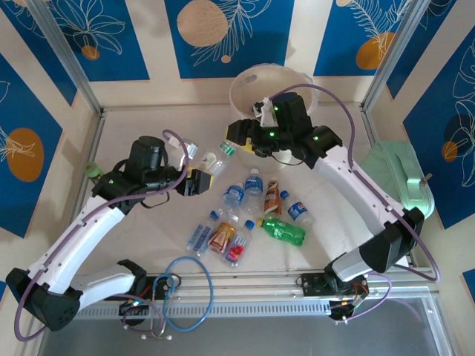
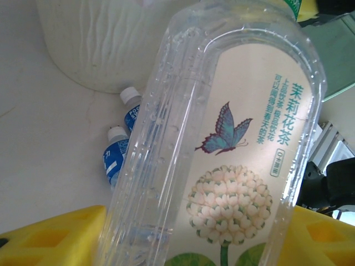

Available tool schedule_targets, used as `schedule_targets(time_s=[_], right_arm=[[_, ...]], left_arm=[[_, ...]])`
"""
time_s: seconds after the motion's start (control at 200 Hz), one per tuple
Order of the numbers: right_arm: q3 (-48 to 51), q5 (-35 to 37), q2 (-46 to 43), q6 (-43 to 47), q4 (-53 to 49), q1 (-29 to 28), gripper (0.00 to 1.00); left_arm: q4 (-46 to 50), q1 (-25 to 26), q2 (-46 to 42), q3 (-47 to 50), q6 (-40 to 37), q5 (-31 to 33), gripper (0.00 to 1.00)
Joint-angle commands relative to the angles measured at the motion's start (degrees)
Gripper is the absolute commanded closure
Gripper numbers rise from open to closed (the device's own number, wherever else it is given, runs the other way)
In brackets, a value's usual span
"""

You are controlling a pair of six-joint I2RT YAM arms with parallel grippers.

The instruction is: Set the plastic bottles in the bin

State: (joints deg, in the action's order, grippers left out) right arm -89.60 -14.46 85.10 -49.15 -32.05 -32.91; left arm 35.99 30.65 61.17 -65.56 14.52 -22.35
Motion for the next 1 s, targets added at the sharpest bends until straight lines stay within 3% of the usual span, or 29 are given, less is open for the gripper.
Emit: schedule_targets(time_s=[0.0, 0.545, 0.615, 0.745, 0.99], right_arm=[[-2.1, -0.9, 0.9, -0.3, 0.8, -0.5, 0.3], [-0.9, -0.3, -0.5, -0.5, 1.6, -1.4, 0.64], [-0.8, -0.2, -0.9, -0.6, 1.7, -1.4, 0.69], [-1.3, 0.3, -1.4, 0.0, 1.8, -1.4, 0.72], [-7.1, 2.2, -2.0, 2.4, -0.1, 3.8, 0.73]], left_arm=[[-1.5, 0.5, -1.5, -1.8, 0.5, -2.3, 0.35], [-2.1, 0.5, -0.2, -2.0, 1.2, -1.1, 0.34], [-2.2, 0.4, 0.0, -2.0, 1.3, -1.1, 0.27], [-2.2, 0.5, -0.3, -1.5, 1.6, 0.5, 0.0], [3.2, 0.5, -3.6, -1.6, 0.4, 7.2, 0.0]])
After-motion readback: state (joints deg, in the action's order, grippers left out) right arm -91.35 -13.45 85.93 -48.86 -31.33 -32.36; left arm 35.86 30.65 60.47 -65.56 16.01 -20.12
